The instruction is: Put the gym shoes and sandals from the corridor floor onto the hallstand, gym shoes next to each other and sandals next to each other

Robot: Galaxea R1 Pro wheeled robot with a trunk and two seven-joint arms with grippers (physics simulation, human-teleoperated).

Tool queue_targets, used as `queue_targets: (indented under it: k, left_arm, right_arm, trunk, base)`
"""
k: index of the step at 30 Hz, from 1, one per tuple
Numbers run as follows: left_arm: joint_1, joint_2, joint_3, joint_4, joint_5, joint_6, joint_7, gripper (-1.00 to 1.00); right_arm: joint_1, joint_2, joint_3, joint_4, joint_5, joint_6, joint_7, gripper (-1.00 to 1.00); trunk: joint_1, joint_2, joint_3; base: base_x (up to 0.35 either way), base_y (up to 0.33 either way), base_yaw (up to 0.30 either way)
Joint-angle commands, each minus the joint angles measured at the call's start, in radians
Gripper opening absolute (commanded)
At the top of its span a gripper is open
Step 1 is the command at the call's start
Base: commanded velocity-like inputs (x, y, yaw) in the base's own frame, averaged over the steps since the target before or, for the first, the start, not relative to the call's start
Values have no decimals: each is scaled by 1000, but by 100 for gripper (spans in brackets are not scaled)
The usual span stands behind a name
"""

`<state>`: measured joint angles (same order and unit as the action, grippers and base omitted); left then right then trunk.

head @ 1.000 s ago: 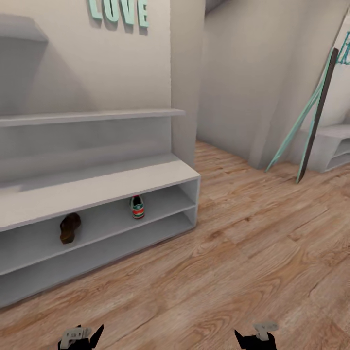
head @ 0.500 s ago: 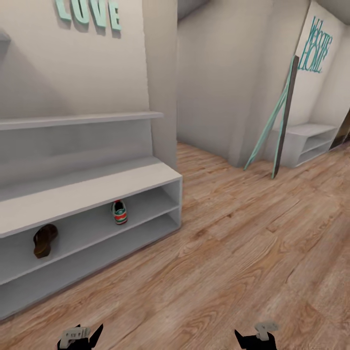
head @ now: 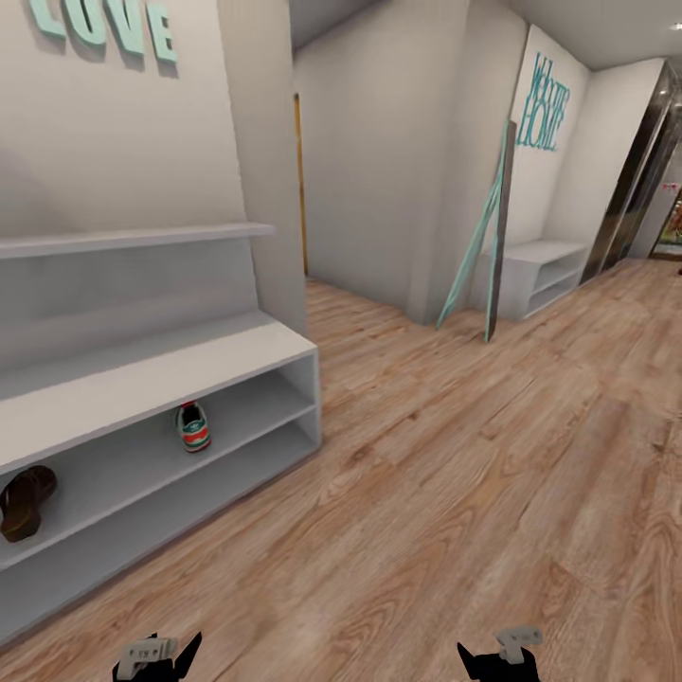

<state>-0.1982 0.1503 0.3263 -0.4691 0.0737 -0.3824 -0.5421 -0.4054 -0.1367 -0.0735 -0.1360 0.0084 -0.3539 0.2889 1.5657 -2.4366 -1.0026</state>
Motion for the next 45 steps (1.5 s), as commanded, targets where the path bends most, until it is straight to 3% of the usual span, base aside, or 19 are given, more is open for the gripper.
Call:
queue_targets:
  k: [1, 27, 32, 45]
  left_arm:
    - [-1, 0, 3, 1, 8, 2, -10, 100]
    - [5, 0, 0, 0, 6, 0, -12, 100]
    - [6, 0, -2, 0, 6, -1, -12, 100]
    - [6, 0, -3, 0, 6, -1, -12, 100]
  right_arm:
    - [-1, 0, -8, 1, 1, -2, 8, 100]
    - [-1, -1, -8, 1, 1, -2, 8, 100]
    - [-1, -1, -8, 1, 1, -2, 8, 100]
    - [0, -1, -8, 1, 1, -2, 8, 100]
  trunk:
    - [0, 0, 0]
    - [0, 0, 20]
    - [19, -35, 9]
    - [19, -35, 19]
  base:
    - [0, 0, -270]
    - [0, 0, -273]
    - [0, 0, -273]
    - [0, 0, -273]
